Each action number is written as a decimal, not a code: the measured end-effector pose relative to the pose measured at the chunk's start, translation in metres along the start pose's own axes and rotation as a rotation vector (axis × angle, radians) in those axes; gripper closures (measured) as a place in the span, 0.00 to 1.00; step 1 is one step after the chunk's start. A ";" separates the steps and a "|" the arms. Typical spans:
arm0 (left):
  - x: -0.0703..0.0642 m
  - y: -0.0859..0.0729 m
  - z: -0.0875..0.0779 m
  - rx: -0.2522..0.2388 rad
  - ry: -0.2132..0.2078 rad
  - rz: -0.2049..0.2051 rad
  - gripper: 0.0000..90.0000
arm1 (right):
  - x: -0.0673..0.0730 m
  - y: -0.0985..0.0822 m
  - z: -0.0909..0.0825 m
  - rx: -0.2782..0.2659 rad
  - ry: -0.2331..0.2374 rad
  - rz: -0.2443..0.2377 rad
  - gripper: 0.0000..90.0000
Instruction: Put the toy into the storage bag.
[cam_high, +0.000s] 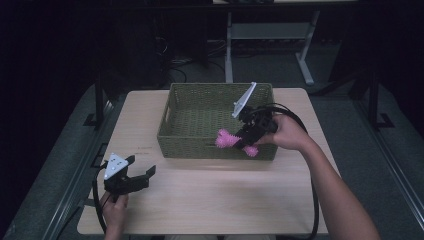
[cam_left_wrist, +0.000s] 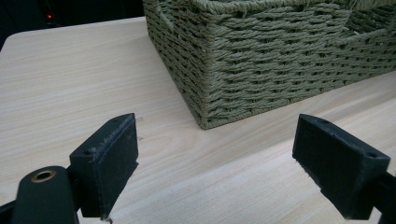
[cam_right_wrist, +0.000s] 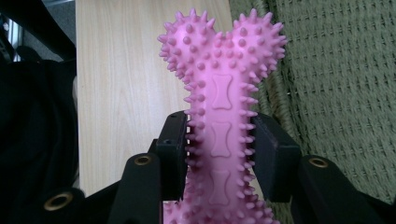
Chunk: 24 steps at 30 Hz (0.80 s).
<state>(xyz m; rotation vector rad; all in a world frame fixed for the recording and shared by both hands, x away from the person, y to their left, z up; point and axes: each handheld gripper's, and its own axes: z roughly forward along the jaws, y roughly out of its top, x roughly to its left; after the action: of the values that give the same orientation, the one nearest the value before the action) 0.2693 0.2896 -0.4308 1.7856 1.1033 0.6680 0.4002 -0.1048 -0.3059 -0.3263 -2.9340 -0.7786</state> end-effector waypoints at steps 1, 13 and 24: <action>0.000 0.000 0.000 0.001 0.003 -0.001 0.15 | -0.001 0.001 -0.001 0.008 -0.009 0.001 0.65; -0.001 0.000 0.001 0.003 0.003 0.003 0.15 | -0.023 0.012 -0.009 0.010 -0.016 0.025 0.65; -0.002 0.001 0.001 0.001 0.001 0.012 0.15 | -0.040 0.016 -0.010 0.013 -0.018 0.056 0.65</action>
<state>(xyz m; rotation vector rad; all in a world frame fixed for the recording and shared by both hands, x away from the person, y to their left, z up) 0.2695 0.2877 -0.4305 1.7941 1.0945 0.6764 0.4432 -0.1039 -0.2950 -0.4139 -2.9314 -0.7531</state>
